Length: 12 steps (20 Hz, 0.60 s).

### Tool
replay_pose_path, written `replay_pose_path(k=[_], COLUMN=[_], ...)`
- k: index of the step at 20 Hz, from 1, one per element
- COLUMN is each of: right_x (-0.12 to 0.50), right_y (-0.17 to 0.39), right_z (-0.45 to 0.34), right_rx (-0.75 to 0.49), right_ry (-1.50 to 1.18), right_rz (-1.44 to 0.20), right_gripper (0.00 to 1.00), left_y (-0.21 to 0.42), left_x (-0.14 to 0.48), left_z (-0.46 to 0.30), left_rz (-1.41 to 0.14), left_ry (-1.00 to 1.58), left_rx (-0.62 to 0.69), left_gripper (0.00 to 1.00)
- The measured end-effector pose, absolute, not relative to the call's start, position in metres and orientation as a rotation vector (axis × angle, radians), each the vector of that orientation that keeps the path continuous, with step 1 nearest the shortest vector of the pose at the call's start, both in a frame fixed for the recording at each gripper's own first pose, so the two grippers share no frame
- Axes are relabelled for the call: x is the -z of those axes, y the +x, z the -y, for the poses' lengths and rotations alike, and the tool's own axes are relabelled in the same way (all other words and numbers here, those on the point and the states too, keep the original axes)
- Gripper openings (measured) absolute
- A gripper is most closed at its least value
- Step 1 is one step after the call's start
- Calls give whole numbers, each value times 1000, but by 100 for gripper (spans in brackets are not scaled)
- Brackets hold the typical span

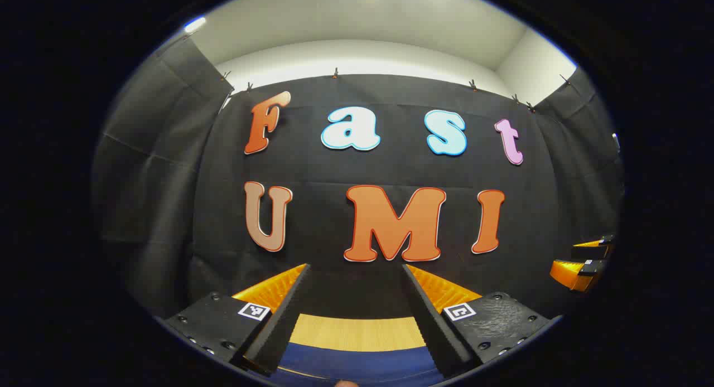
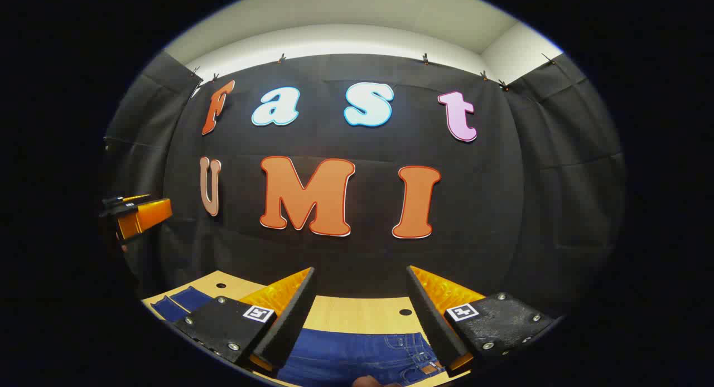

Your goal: Grasp the waist and the cuffs of the jeans and fold them to make the two legs overlap; first hold the waist and fold one-third of the jeans toward the cuffs, then hold the cuffs and fold the remaining one-third in the same direction to finish folding.

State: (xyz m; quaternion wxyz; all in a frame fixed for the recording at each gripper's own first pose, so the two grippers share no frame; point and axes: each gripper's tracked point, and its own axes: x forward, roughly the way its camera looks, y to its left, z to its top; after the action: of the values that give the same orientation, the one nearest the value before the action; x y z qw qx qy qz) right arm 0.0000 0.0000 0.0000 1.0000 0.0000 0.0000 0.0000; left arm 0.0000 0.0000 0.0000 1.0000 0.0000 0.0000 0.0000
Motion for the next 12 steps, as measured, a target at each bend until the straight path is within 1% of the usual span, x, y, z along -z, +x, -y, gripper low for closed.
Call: replay_pose_path(k=[2, 3, 5, 6, 7, 8, 9, 10, 12], right_x=[6, 9, 13, 14, 15, 16, 20, 22, 26], right_y=[2, 4, 7, 9, 10, 12, 13, 15, 18], right_z=[2, 3, -1, -2, -1, -1, 1, 1, 2], right_rx=[-1, -4, -20, -28, -31, -32, -29, -35, -35], right_ry=[-7, -3, 10, 10, 6, 1, 1, 7, 16], right_rz=[-13, -19, -28, -27, -25, -24, -28, -30, -36], right_gripper=[100, 100, 100, 97, 100, 96, 100, 96, 97], left_y=[-2, -2, 0, -1, 0, 1, 2, 3, 5], left_x=[6, 13, 21, 21, 23, 22, 25, 28, 37], left_z=[-10, -13, -9, -8, -9, -10, -9, -9, -13], left_rz=[-5, -20, -36, -34, -28, -22, -19, -20, -36], left_ry=[12, 20, 11, 7, 8, 13, 17, 23, 31], left_rx=[-36, -56, -56, -59, -62, -66, -68, -69, -80], left_gripper=[95, 96, 95, 97, 97, 96, 96, 95, 97])
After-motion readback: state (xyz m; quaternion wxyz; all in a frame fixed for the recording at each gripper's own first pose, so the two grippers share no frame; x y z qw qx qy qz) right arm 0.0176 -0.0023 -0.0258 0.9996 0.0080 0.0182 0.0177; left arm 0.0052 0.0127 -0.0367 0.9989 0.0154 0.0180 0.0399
